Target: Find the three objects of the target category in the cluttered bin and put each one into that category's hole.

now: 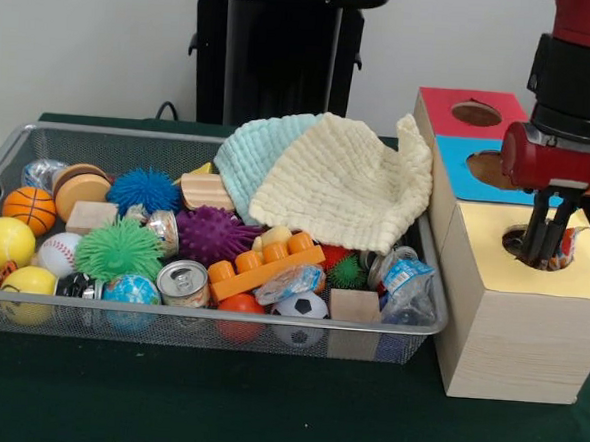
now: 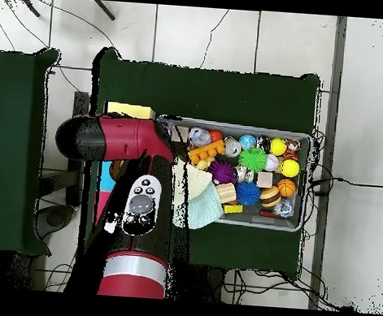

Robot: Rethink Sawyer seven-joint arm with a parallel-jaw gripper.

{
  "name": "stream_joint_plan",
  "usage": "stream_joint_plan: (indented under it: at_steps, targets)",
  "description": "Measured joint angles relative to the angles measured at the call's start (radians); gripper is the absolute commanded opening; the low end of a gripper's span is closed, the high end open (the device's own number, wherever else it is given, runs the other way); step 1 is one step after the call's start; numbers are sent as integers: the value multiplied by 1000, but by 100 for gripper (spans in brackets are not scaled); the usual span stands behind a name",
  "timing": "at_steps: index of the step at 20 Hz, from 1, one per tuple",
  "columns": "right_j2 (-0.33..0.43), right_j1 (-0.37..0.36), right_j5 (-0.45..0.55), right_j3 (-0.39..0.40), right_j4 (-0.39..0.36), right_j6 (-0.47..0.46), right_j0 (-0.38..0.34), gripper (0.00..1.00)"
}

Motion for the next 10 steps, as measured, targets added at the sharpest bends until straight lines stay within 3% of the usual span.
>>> stream_joint_plan:
  at_steps: [10]
  targets:
    - [0, 16, 0, -11, 0, 0, 0, 0]
